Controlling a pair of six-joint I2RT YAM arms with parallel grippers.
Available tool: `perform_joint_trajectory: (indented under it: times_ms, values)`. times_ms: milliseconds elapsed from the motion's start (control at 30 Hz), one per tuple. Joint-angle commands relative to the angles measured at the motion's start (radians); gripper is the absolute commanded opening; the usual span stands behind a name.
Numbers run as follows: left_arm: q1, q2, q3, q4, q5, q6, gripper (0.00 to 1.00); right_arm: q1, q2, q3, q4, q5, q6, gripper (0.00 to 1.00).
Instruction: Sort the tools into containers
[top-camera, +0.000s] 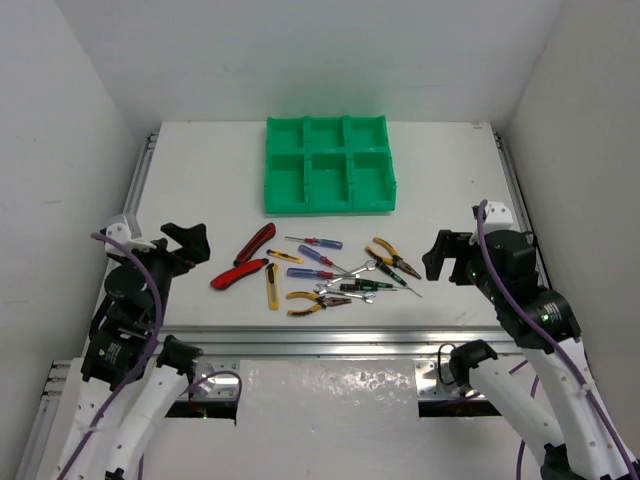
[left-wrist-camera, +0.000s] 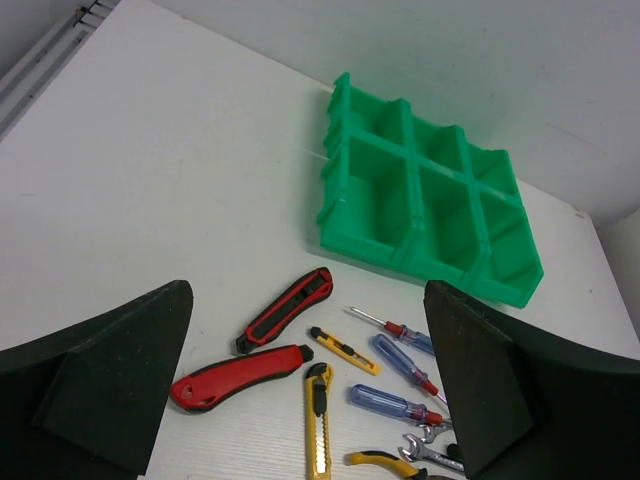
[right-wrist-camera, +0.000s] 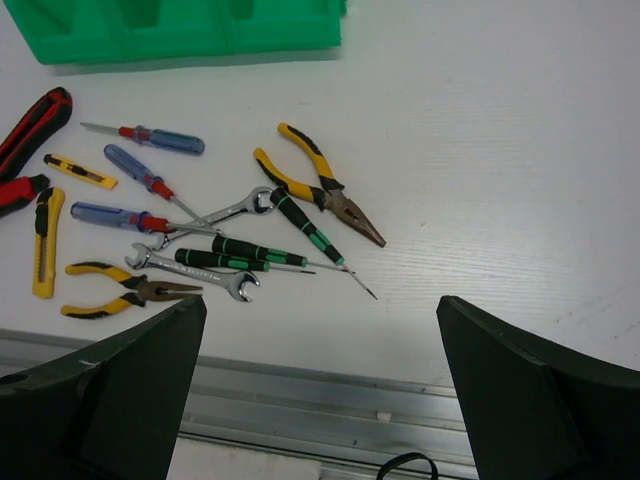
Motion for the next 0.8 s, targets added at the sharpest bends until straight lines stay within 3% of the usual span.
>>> perform_joint_trajectory:
  times_ms: [0,133,233,300,367,400,467,500,600,767]
  values:
    - [-0.009,0.004,-0.005,0.049,0.020,0.018,1.00,-0.001,-0.011,0.007,0.044,0.000,0.001,0.99]
    - [-0.011,0.009,-0.006,0.052,0.025,0.021,1.00,-0.001,-0.043,-0.022,0.122,-0.150,-0.031,0.99]
    - [-0.011,0.020,-0.006,0.054,0.028,0.021,1.00,-0.001,-0.072,-0.119,0.376,-0.480,-0.043,0.99]
    - [-0.011,0.023,-0.006,0.054,0.028,0.021,1.00,-0.001,0.042,-0.130,0.429,-0.646,-0.042,0.99]
    - [-0.011,0.029,-0.006,0.055,0.031,0.023,1.00,0.013,0.174,-0.083,0.431,-0.698,-0.083,0.99]
    - [-0.011,0.030,-0.008,0.055,0.032,0.023,1.00,0.039,0.239,-0.067,0.432,-0.665,-0.101,0.99]
    - [-0.009,0.037,-0.006,0.055,0.028,0.023,1.00,0.190,0.417,-0.008,0.428,-0.551,-0.178,0.99]
    - [-0.011,0.038,-0.006,0.054,0.028,0.024,1.00,0.312,0.479,0.026,0.414,-0.425,-0.210,0.99]
    - [-0.009,0.041,-0.006,0.054,0.025,0.023,1.00,0.485,0.726,0.149,0.371,-0.265,-0.304,0.98]
    - [-0.011,0.049,-0.008,0.055,0.037,0.026,1.00,0.600,1.053,0.304,0.351,-0.115,-0.416,0.79]
